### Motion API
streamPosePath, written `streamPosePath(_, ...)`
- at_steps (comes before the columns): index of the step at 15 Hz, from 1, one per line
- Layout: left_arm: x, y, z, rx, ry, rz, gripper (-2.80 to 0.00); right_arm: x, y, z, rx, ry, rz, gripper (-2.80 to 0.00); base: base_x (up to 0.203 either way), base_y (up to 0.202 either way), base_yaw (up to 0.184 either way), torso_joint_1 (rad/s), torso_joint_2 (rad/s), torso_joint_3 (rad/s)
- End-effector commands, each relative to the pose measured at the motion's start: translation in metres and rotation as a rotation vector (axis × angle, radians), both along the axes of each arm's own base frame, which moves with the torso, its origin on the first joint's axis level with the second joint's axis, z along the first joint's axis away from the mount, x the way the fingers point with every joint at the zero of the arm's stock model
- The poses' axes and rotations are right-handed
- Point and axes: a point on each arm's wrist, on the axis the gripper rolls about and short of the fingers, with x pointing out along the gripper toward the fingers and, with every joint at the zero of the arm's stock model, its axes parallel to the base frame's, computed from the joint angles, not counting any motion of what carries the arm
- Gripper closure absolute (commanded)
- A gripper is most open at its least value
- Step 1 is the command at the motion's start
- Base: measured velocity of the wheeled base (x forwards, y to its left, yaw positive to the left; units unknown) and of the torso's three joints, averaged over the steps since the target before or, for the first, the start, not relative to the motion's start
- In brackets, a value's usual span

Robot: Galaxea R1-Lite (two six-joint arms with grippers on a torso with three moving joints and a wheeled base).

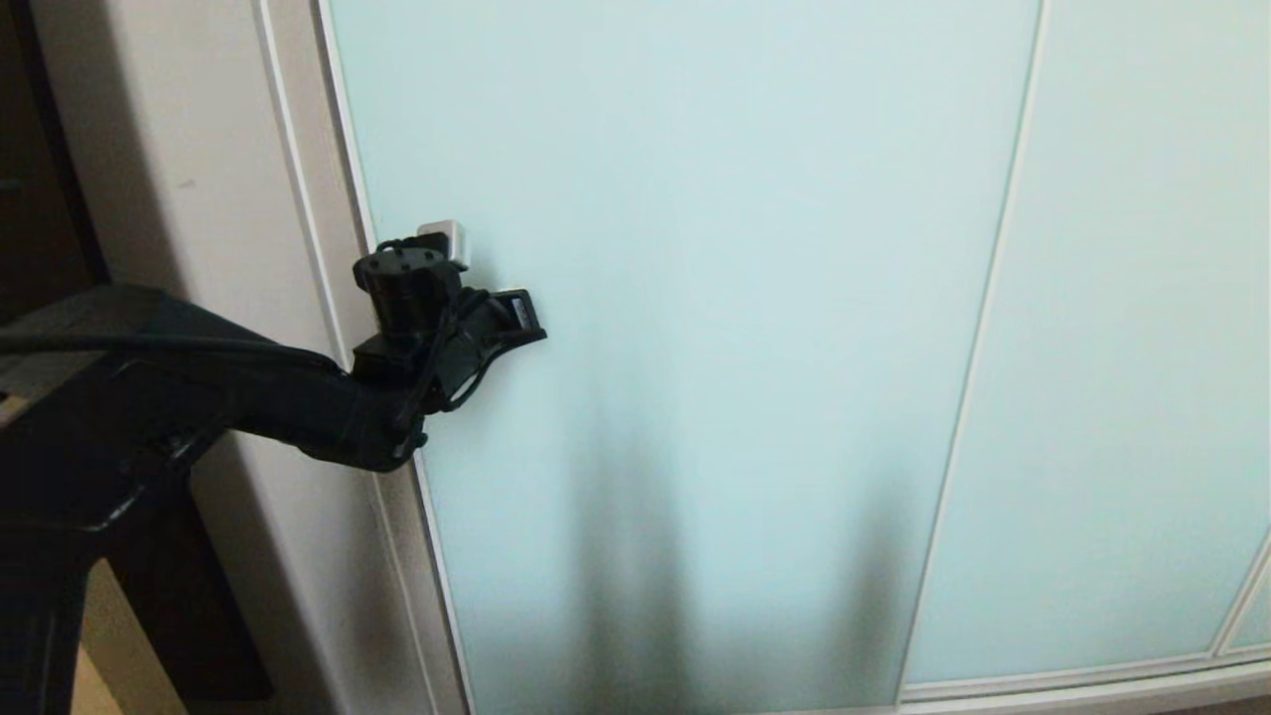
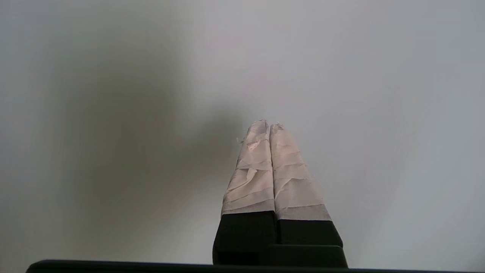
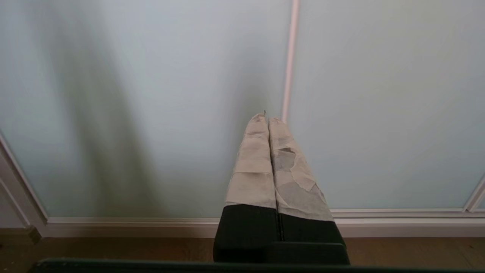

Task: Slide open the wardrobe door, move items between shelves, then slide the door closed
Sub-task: Close the door

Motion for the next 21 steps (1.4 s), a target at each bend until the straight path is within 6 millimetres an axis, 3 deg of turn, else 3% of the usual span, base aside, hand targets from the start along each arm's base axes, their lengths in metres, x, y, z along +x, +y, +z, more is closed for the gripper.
streamPosePath(1, 0.022, 0.006, -0.029, 0.008, 0.035, 0.039, 0.0, 0.0, 0.0, 0.0, 0.0, 0.0, 0.0, 0.0, 0.0, 0.0, 0.0, 0.0, 0.0, 0.0)
streamPosePath(10, 0.061, 0.027, -0.042, 0.014, 0.036, 0.106, 0.0, 0.0, 0.0, 0.0, -0.001, -0.001, 0.0, 0.0, 0.0, 0.0, 0.0, 0.0, 0.0, 0.0)
streamPosePath(15, 0.055, 0.036, -0.044, 0.017, 0.051, 0.123, 0.0, 0.0, 0.0, 0.0, -0.001, -0.001, 0.0, 0.0, 0.0, 0.0, 0.0, 0.0, 0.0, 0.0)
streamPosePath(21, 0.036, 0.034, -0.009, 0.014, 0.001, 0.108, 0.0, 0.0, 0.0, 0.0, 0.0, 0.001, 0.0, 0.0, 0.0, 0.0, 0.0, 0.0, 0.0, 0.0)
